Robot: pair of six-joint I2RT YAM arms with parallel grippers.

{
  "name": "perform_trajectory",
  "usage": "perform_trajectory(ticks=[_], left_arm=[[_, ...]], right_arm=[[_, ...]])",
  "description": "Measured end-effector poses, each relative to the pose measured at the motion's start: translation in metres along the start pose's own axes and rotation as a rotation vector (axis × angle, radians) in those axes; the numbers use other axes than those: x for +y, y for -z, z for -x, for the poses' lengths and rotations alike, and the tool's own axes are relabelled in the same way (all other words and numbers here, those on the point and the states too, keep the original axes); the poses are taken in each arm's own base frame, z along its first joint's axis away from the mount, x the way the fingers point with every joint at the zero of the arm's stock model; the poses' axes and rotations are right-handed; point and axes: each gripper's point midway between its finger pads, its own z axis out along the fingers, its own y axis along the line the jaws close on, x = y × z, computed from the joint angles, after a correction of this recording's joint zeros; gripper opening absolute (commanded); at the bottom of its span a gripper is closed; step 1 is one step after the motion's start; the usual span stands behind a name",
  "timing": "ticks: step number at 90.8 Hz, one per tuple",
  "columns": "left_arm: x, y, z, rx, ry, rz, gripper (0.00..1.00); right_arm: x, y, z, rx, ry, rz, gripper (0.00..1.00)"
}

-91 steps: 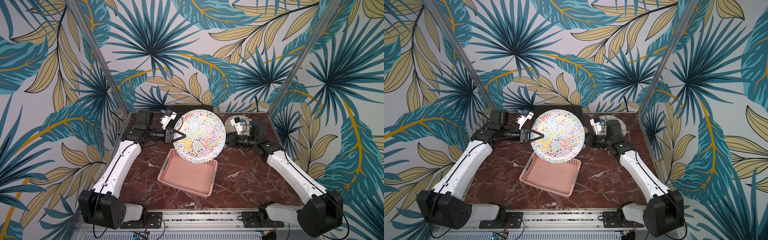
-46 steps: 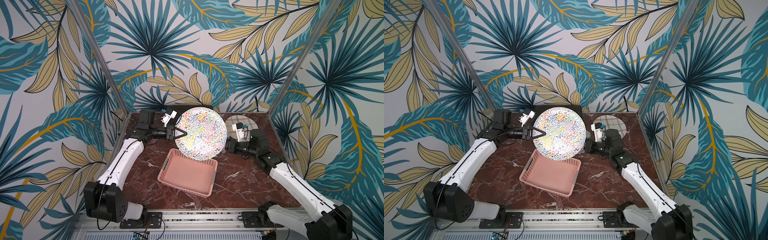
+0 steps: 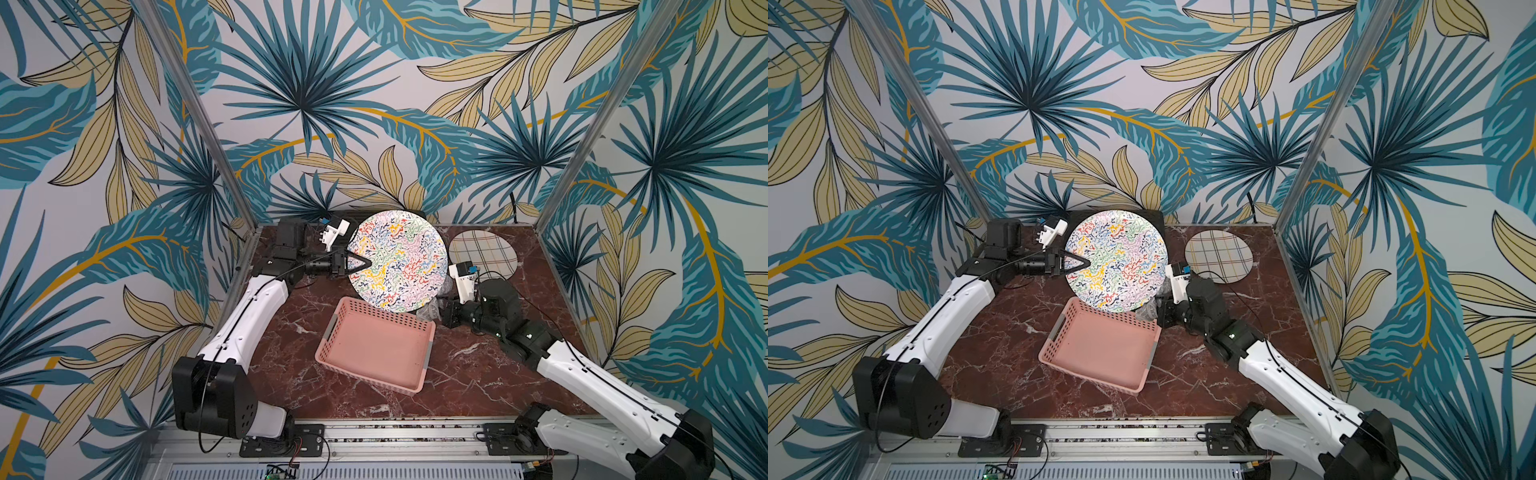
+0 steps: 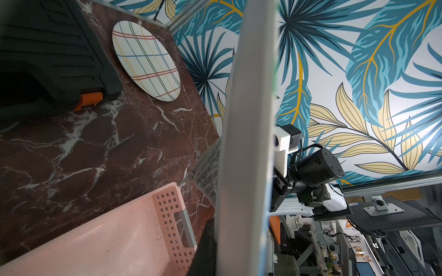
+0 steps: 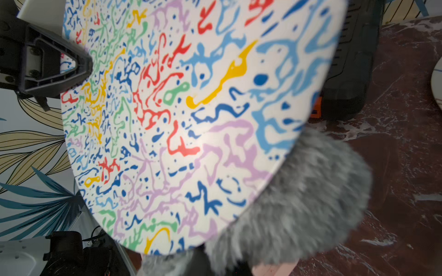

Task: Wipe the wet plate dry
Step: Wipe the plate with towel.

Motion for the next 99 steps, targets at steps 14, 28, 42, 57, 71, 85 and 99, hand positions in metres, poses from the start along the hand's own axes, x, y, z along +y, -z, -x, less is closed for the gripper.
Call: perform_trajectory(ticks=[14, 28, 42, 57, 71, 85, 99], left_arm=[[0.001, 0.000, 0.003, -0.007, 0.013, -0.008, 0.00], [-0.001, 0.000, 0.005, -0.012, 0.026, -0.025, 0.00], [0.000, -0.001, 0.005, -0.005, 0.045, -0.037, 0.00], [0.000, -0.001, 0.001, 0.008, 0.070, -0.051, 0.00], [0.000, -0.001, 0.001, 0.007, 0.072, -0.052, 0.00], [0.001, -0.002, 0.001, 0.007, 0.072, -0.051, 0.00], [0.002, -0.002, 0.001, 0.004, 0.081, -0.046, 0.00]], right_arm=[[0.011, -0.003, -0.002, -0.031, 0.057, -0.015, 0.00], [0.025, -0.006, -0.006, -0.069, 0.136, -0.032, 0.00], [0.039, -0.010, -0.012, -0.105, 0.213, -0.056, 0.00], [0.050, -0.007, -0.013, -0.163, 0.280, -0.104, 0.00], [0.055, -0.013, -0.014, -0.213, 0.309, -0.154, 0.00], [0.067, -0.021, -0.020, -0.235, 0.335, -0.171, 0.00], [0.084, -0.032, -0.022, -0.228, 0.355, -0.175, 0.00]])
